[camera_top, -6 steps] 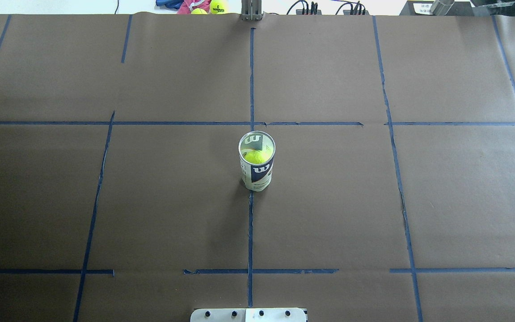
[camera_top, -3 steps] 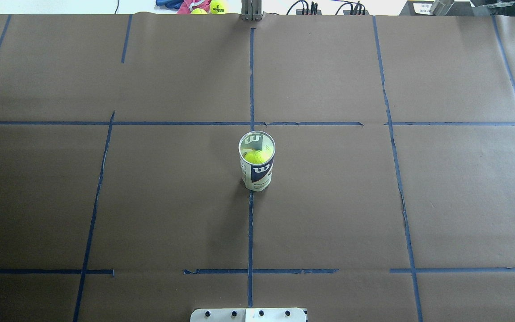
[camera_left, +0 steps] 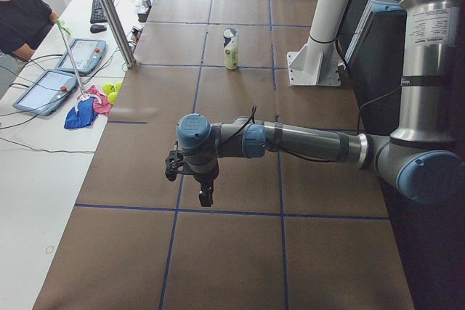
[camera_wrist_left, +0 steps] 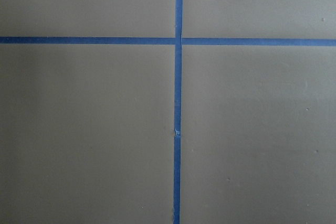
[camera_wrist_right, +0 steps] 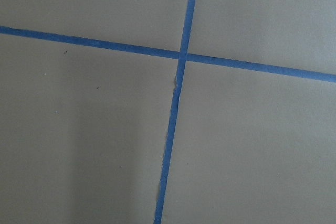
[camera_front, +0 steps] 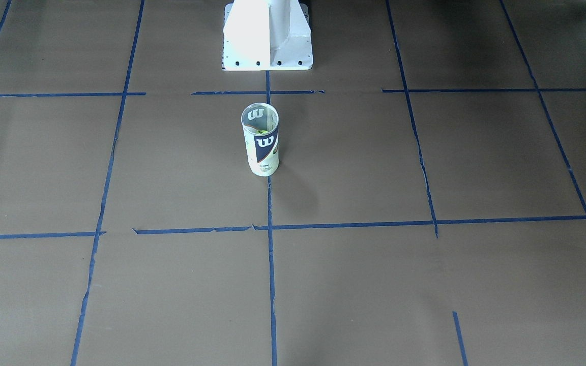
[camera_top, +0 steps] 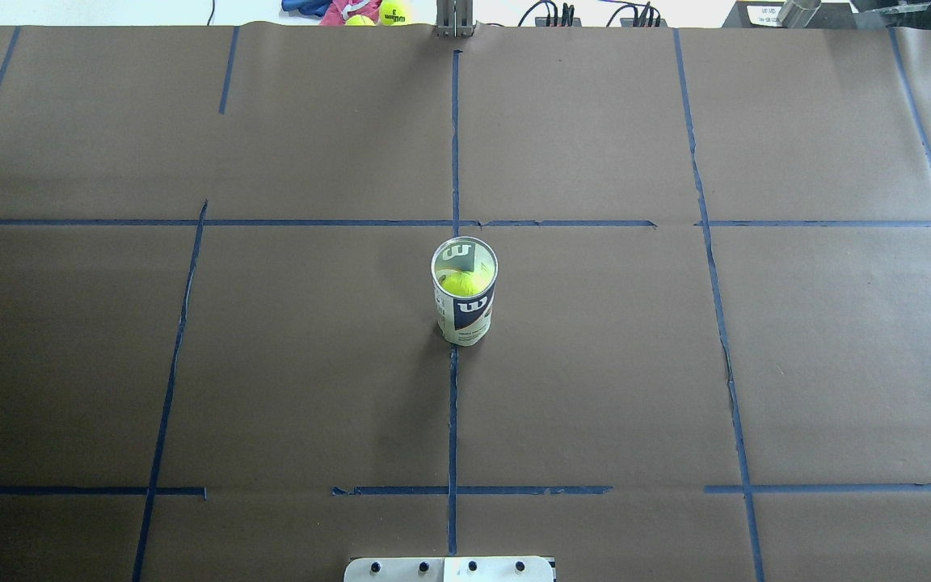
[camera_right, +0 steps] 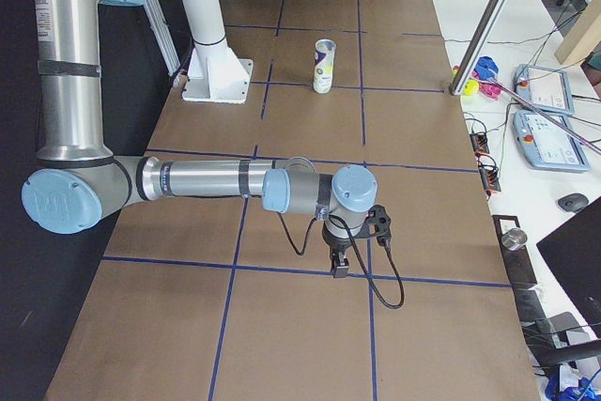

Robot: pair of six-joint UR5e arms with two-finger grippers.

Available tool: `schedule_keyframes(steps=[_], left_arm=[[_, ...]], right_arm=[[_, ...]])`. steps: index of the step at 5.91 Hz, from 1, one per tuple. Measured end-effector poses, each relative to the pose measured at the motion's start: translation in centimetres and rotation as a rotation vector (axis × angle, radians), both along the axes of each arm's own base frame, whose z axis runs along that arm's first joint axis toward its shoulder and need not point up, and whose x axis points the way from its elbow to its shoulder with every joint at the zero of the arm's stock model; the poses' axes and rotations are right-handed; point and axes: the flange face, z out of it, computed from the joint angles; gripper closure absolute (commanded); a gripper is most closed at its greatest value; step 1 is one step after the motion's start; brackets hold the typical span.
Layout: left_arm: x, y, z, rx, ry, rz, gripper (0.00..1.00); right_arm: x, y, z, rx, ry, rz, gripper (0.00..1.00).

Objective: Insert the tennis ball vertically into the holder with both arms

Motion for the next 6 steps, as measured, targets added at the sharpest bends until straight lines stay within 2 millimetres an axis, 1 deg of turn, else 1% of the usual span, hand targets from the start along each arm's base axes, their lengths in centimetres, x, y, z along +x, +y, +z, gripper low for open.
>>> schedule_keyframes(steps=[2, 6], left_arm=[[-0.05, 0.41, 0.09, 0.01, 0.002, 0.017, 0.0], [0.05, 0.2, -0.66, 0.026, 0.002, 0.02, 0.0]], right_arm=[[-0.18, -0.07, -0.06, 0.0, -0.001, -0.003, 0.0], [-0.35, -0.17, -1.02, 0.022, -0.011, -0.009, 0.0]])
